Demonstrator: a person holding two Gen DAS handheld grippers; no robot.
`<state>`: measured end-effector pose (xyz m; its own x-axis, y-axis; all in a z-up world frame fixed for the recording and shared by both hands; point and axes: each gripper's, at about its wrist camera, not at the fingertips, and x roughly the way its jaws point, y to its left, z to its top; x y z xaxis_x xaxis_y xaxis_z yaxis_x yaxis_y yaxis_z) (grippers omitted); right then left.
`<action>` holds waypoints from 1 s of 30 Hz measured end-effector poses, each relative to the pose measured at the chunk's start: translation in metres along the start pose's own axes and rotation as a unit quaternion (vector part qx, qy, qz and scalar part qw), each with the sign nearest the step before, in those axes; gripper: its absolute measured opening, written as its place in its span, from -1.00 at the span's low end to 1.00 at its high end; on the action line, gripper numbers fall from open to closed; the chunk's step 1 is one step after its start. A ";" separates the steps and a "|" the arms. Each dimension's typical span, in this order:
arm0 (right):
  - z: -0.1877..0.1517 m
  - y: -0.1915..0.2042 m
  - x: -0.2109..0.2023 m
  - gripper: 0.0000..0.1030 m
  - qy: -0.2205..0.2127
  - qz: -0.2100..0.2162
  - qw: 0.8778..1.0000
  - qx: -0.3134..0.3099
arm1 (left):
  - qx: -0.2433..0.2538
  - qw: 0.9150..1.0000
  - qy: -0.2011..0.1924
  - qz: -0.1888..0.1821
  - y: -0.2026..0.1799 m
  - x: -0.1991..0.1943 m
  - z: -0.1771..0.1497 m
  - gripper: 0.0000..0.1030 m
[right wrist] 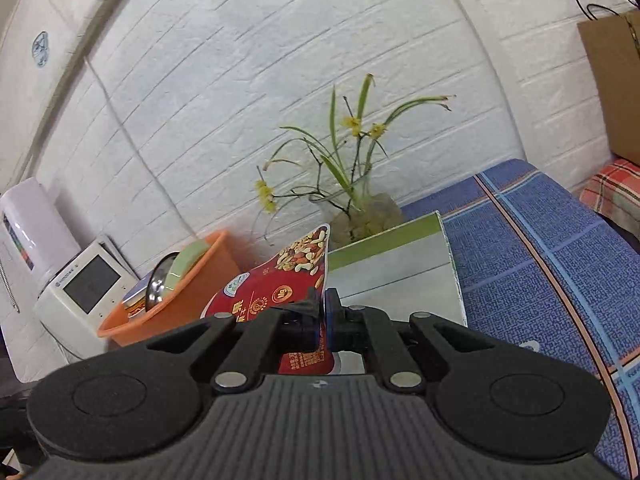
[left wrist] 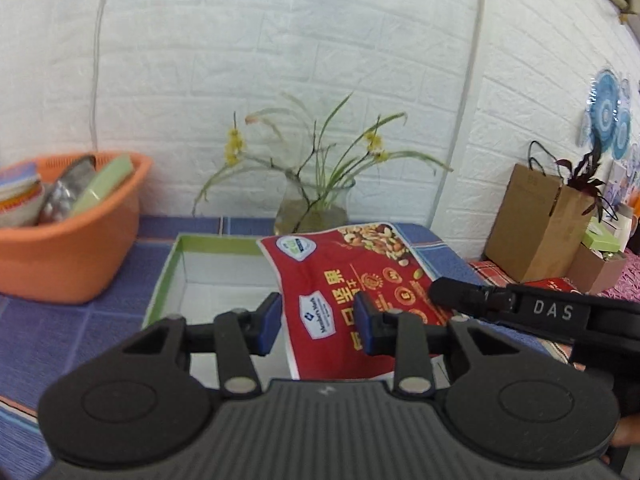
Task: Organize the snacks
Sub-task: 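Carry the red bag into the green box and open the right gripper, then grasp the brown snack pouch with the right gripper and lift it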
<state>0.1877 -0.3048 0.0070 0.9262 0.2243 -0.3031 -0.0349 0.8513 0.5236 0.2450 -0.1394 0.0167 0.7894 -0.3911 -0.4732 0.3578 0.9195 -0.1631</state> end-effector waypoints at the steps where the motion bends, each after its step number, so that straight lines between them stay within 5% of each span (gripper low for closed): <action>1: -0.002 -0.004 0.005 -0.86 0.004 -0.003 1.000 0.007 | -0.008 1.000 0.006 0.003 0.002 0.008 -0.001 -0.38; 3: -0.006 -0.009 0.012 -0.86 0.010 -0.007 1.000 0.013 | -0.019 1.000 0.018 0.005 0.007 0.020 -0.003 -0.36; 10: 0.001 -0.014 -0.013 -0.20 -0.002 0.025 0.999 0.033 | -0.008 0.999 0.015 0.043 0.016 0.007 -0.012 -0.12; 16: 0.001 -0.009 -0.084 -0.07 0.022 0.060 0.998 0.000 | 0.014 1.000 0.008 -0.004 -0.001 -0.055 -0.036 0.13; 24: -0.033 -0.032 -0.121 -0.05 0.112 0.003 0.992 -0.053 | 0.002 0.991 0.094 -0.094 -0.053 -0.089 -0.083 0.18; 27: -0.040 -0.050 -0.114 -0.04 0.125 -0.022 0.991 -0.030 | -0.002 0.986 0.131 -0.100 -0.074 -0.084 -0.095 0.22; 29: -0.043 -0.064 -0.108 0.12 0.133 -0.027 0.991 -0.008 | -0.016 0.984 0.154 -0.093 -0.082 -0.077 -0.104 0.22; 30: -0.043 -0.071 -0.103 0.41 0.139 -0.030 0.990 0.000 | -0.022 0.982 0.166 -0.090 -0.085 -0.073 -0.109 0.22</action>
<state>0.0786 -0.3678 -0.0329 0.7879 0.2956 -0.5402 0.0164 0.8668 0.4984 0.1029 -0.1845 -0.0294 0.5075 -0.5187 -0.6880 0.4481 0.8409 -0.3034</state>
